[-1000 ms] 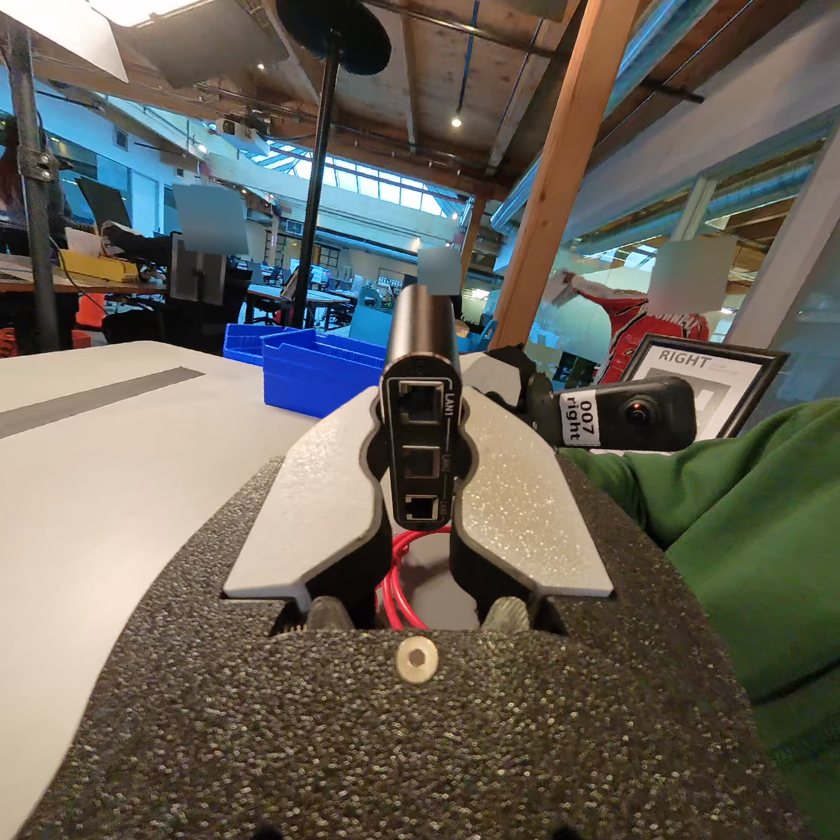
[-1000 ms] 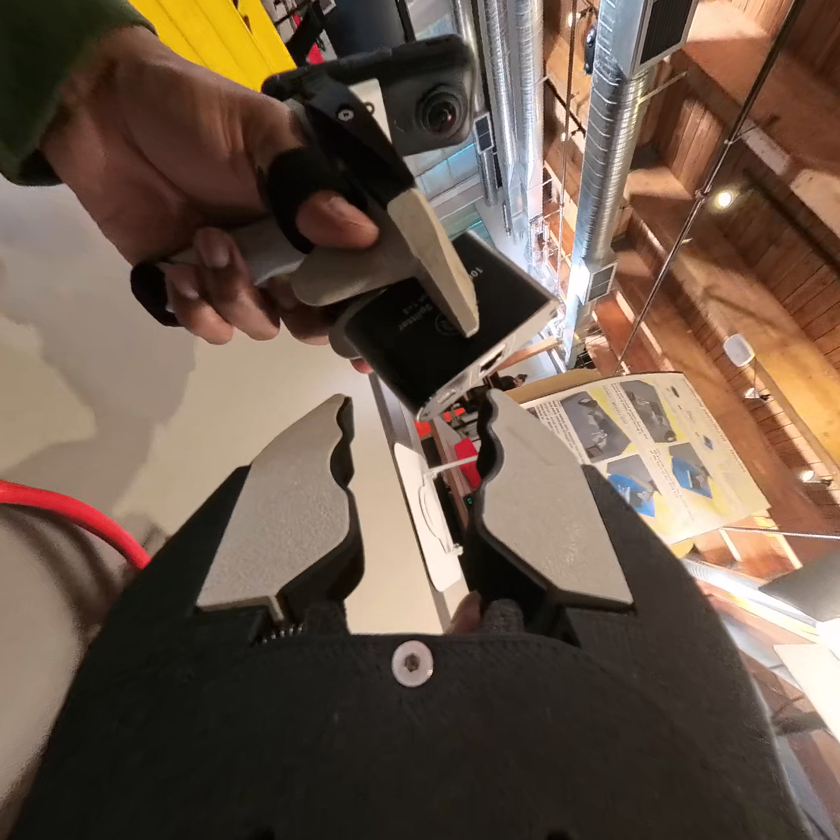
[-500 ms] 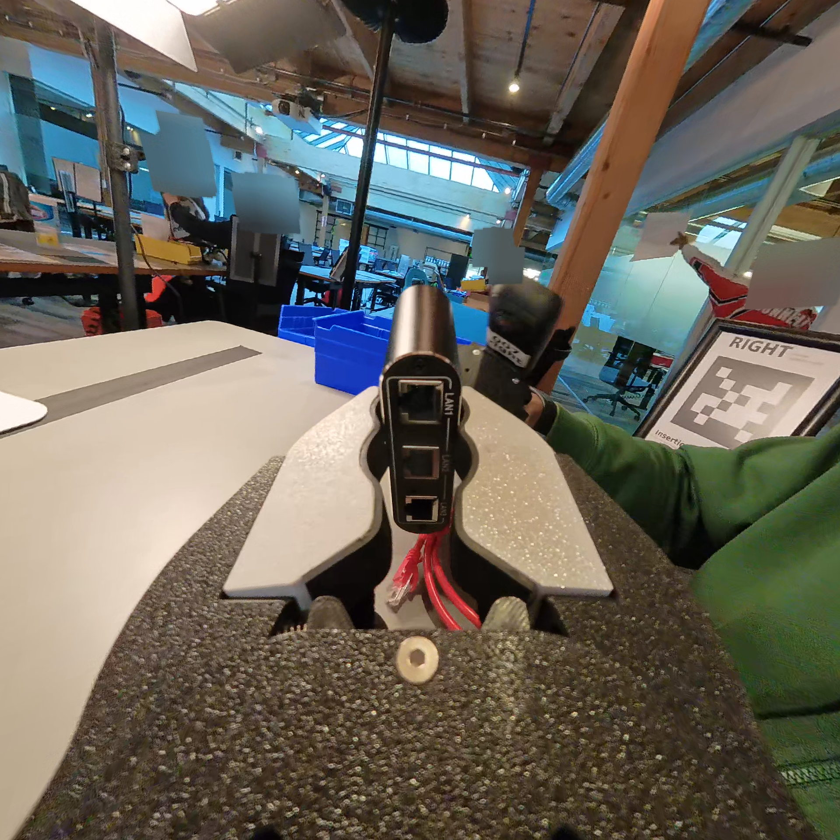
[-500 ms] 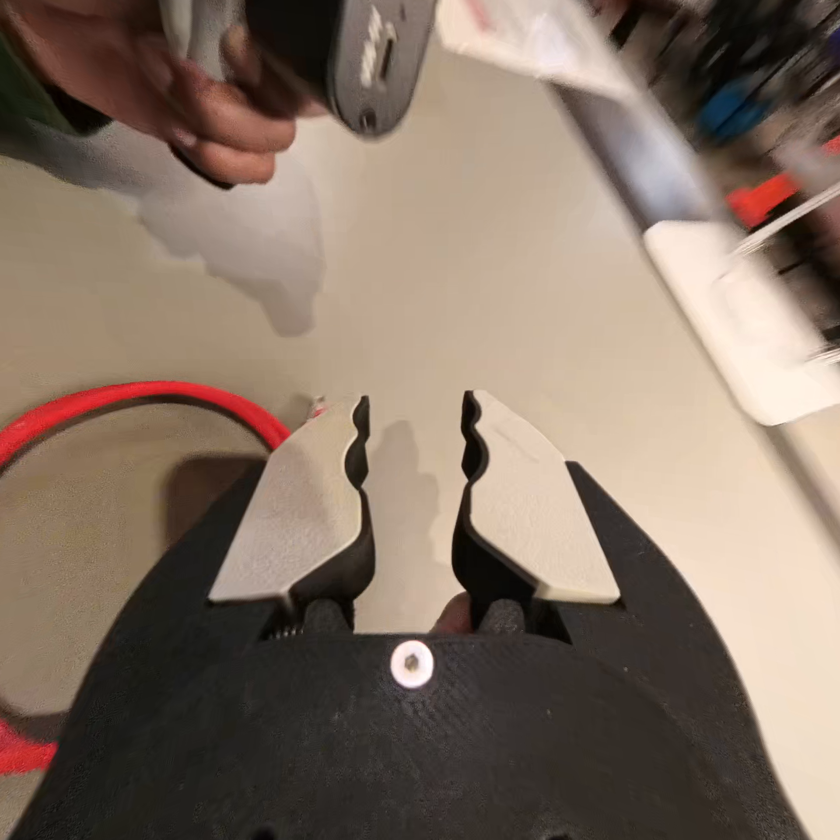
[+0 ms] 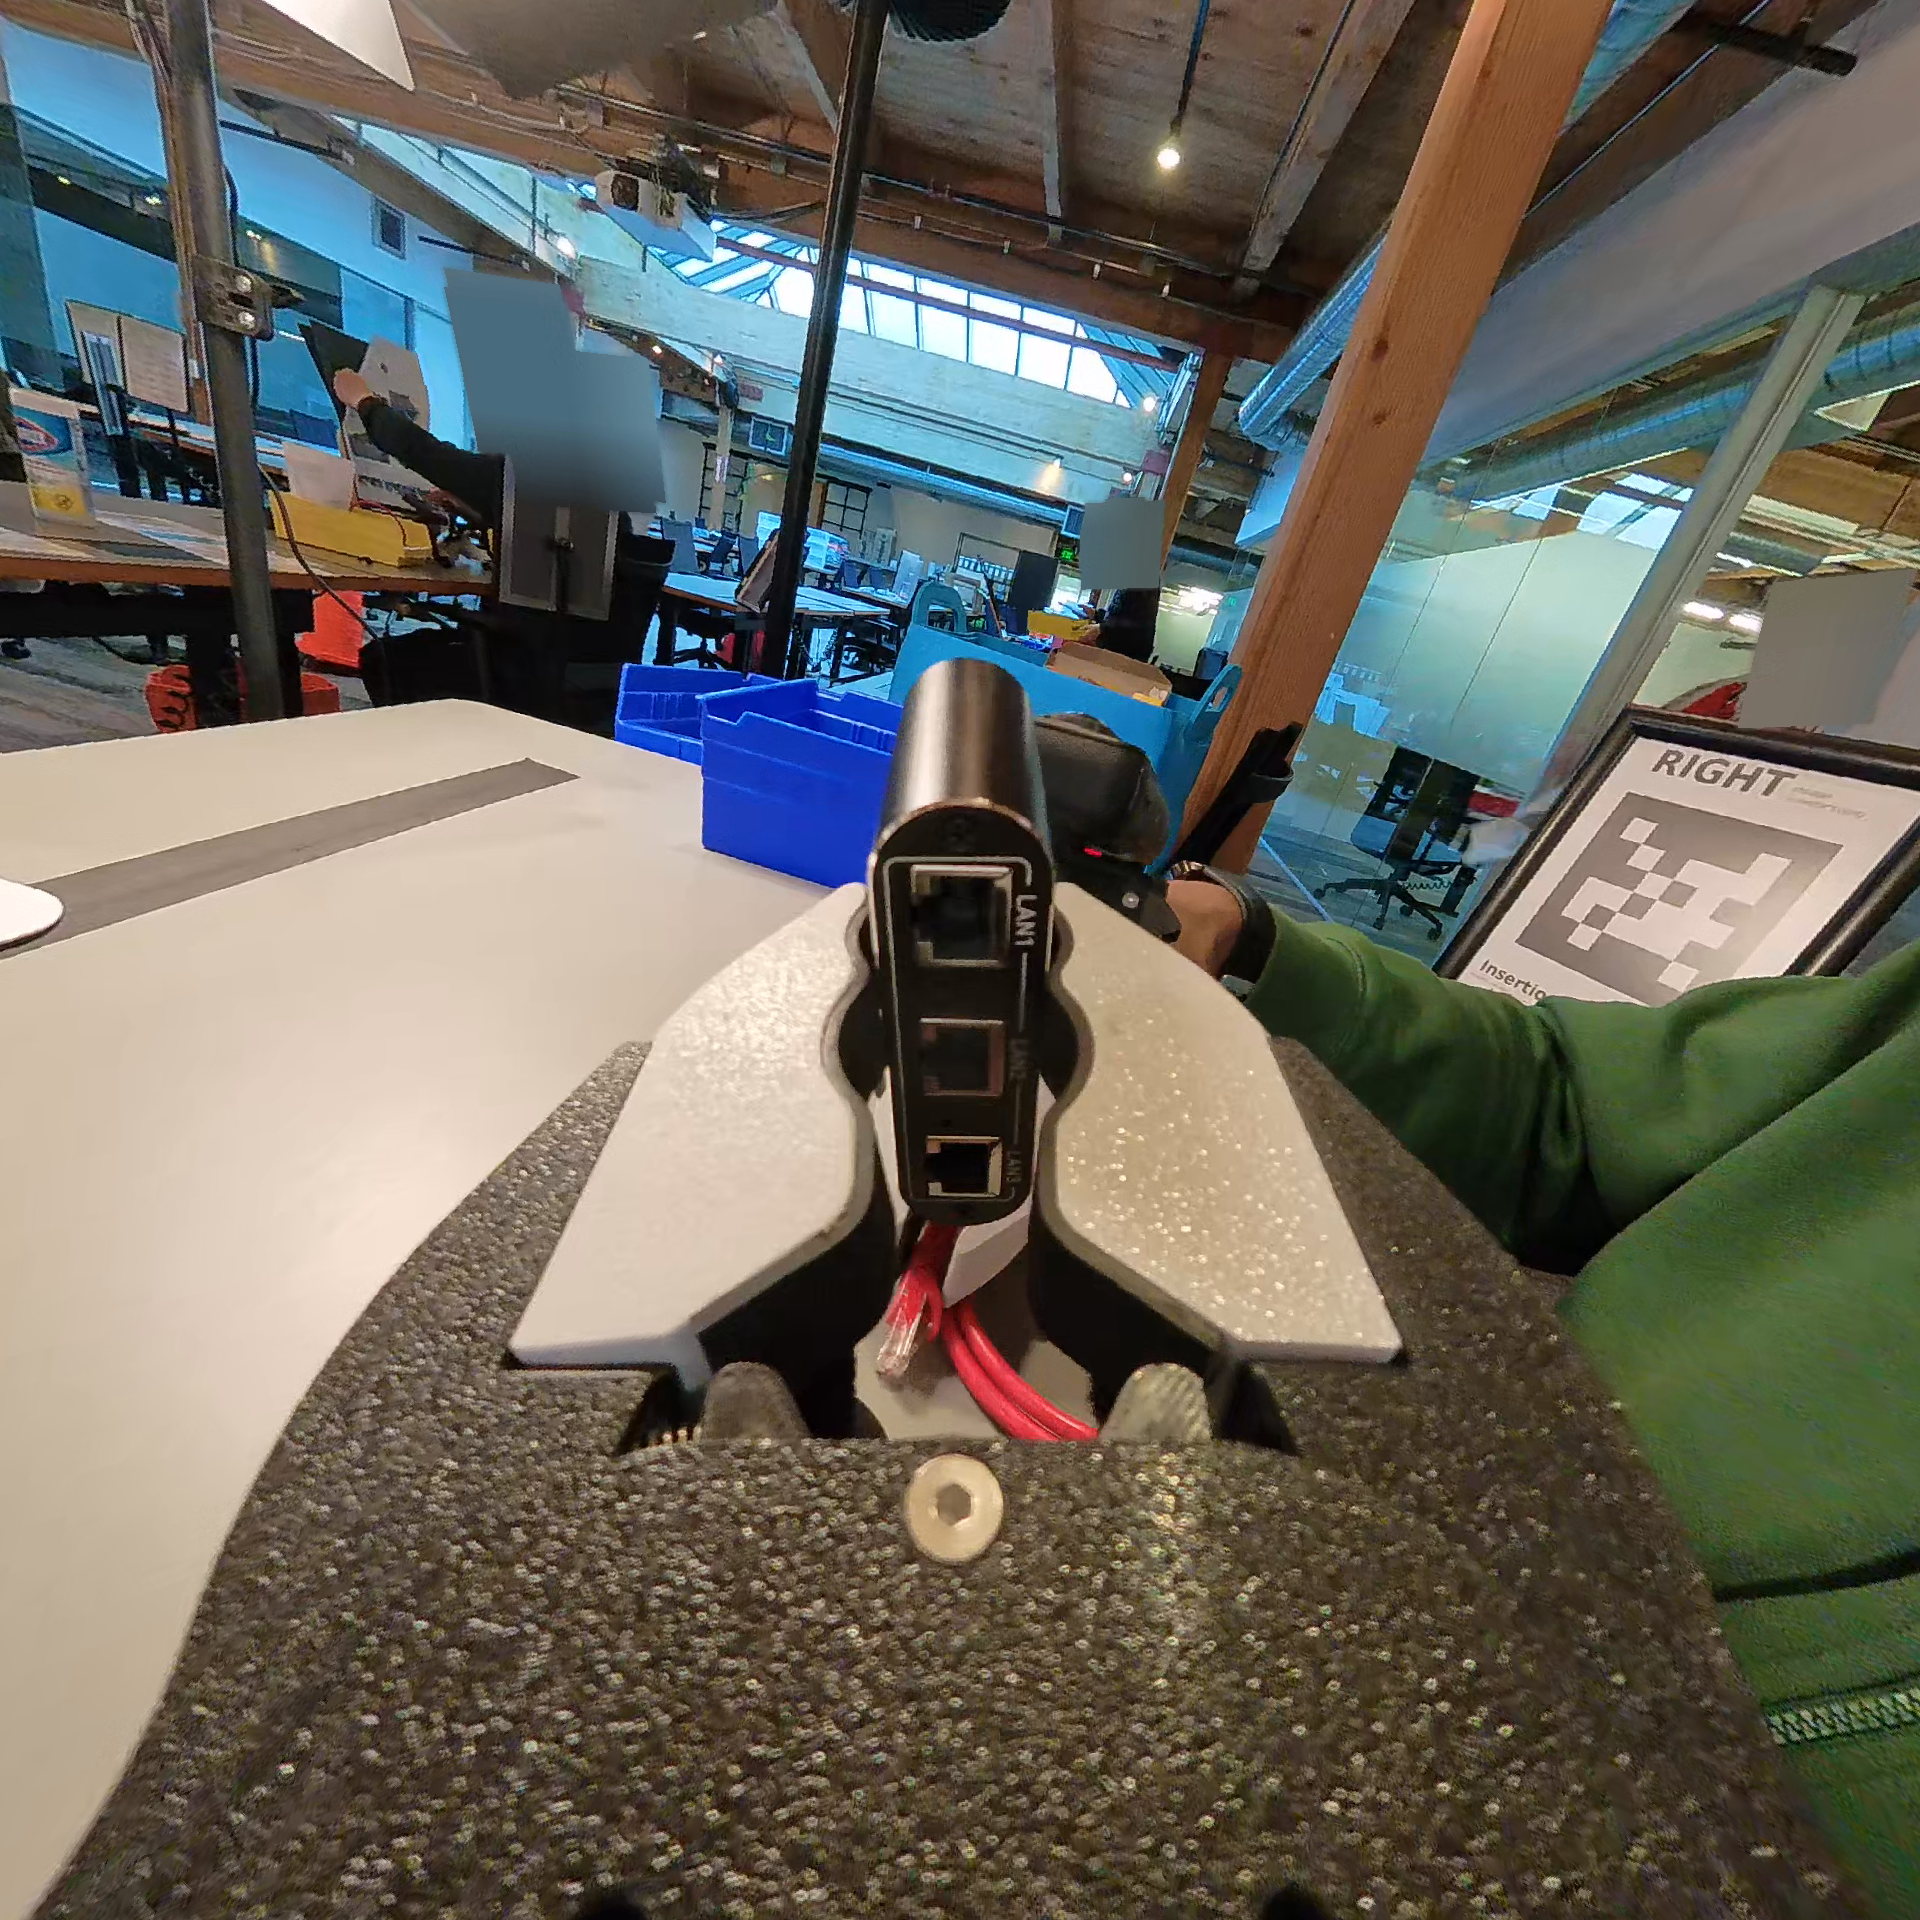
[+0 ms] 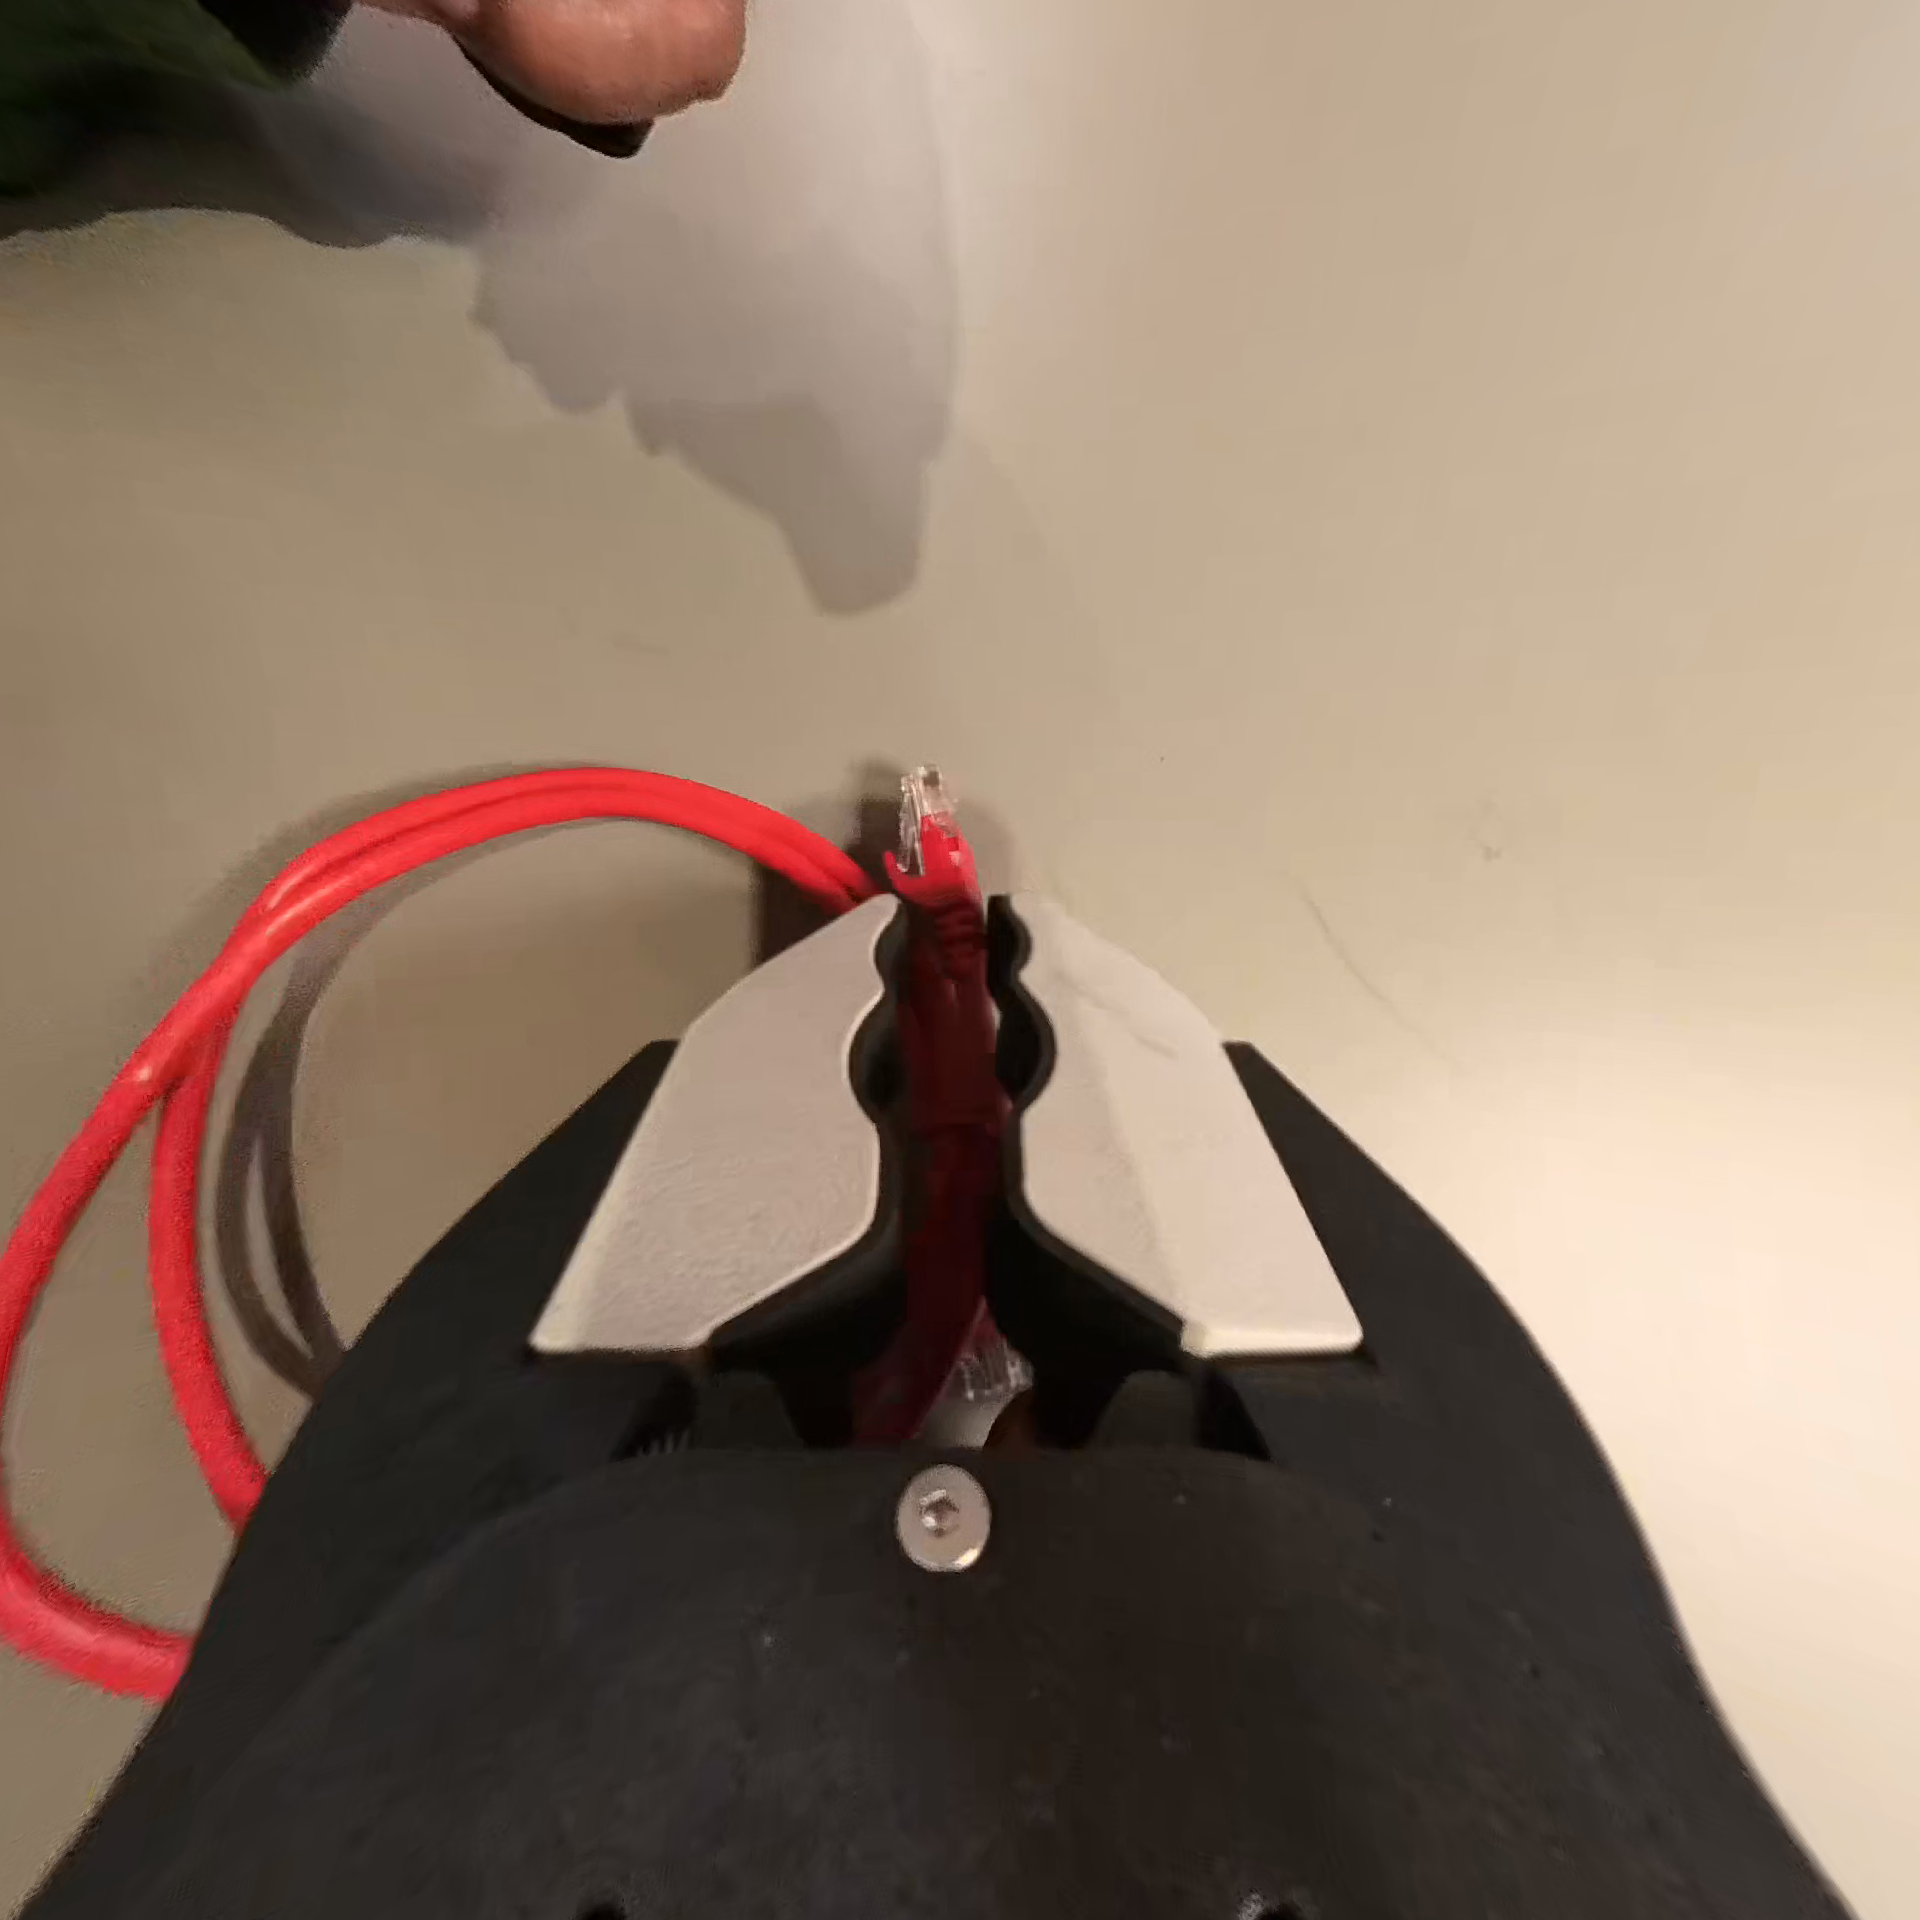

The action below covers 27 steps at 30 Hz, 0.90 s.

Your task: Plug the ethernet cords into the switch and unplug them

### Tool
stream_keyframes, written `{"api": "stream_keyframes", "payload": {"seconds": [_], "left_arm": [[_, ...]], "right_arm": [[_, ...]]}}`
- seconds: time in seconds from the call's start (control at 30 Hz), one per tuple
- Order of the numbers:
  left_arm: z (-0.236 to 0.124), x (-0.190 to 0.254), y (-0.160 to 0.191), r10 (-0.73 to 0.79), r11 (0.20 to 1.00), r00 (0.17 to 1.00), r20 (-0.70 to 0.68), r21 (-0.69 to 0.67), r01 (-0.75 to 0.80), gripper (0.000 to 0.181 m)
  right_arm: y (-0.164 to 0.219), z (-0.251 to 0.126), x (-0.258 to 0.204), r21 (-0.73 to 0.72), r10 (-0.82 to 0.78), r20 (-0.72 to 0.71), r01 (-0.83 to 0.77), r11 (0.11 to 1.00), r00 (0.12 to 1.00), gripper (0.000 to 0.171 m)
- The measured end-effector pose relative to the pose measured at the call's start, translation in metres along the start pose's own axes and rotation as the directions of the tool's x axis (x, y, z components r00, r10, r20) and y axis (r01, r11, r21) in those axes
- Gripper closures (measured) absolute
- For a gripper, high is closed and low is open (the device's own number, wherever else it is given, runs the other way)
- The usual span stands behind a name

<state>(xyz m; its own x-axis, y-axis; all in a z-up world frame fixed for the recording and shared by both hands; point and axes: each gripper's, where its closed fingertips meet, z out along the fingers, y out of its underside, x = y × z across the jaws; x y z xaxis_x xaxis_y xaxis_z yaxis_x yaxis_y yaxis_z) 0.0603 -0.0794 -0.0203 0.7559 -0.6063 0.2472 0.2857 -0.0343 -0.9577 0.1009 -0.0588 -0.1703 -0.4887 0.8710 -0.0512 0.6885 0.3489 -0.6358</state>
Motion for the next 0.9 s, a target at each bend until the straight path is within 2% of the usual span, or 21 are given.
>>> {"api": "stream_keyframes", "payload": {"seconds": [0.03,0.13,0.3,0.4,0.53,0.67,0.77,0.9], "left_arm": [[0.0,0.001,0.0,0.001,1.0,1.0,-0.005,0.0,-0.001,0.155],[-0.001,0.005,-0.001,0.011,1.0,0.999,-0.034,0.01,-0.011,0.155],[-0.005,0.022,-0.012,0.062,0.996,0.989,-0.137,0.075,-0.052,0.155],[-0.008,0.035,-0.016,0.106,0.99,0.974,-0.201,0.111,-0.085,0.155],[-0.009,0.045,-0.017,0.136,0.986,0.959,-0.25,0.128,-0.107,0.155],[-0.009,0.047,-0.015,0.135,0.987,0.955,-0.264,0.12,-0.106,0.155],[-0.008,0.045,-0.014,0.118,0.989,0.958,-0.263,0.114,-0.091,0.155],[-0.006,0.037,-0.012,0.079,0.994,0.971,-0.224,0.088,-0.061,0.155]], "right_arm": [[-0.001,0.001,0.001,0.001,-0.009,-0.01,0.009,1.0,1.0,0.158],[-0.005,0.001,0.005,0.01,-0.047,-0.054,0.048,0.999,0.997,0.159],[-0.027,-0.014,0.021,0.058,-0.254,-0.274,0.28,0.958,0.928,0.162],[-0.053,-0.034,0.023,0.122,-0.34,-0.435,0.428,0.895,0.834,0.162],[-0.088,-0.07,0.014,0.208,-0.383,-0.639,0.629,0.749,0.667,0.162],[-0.099,-0.09,0.012,0.203,-0.361,-0.741,0.701,0.684,0.567,0.162],[-0.1,-0.092,0.01,0.224,-0.353,-0.737,0.7,0.678,0.577,0.162],[-0.102,-0.093,0.007,0.336,-0.301,-0.669,0.638,0.692,0.679,0.161]]}}
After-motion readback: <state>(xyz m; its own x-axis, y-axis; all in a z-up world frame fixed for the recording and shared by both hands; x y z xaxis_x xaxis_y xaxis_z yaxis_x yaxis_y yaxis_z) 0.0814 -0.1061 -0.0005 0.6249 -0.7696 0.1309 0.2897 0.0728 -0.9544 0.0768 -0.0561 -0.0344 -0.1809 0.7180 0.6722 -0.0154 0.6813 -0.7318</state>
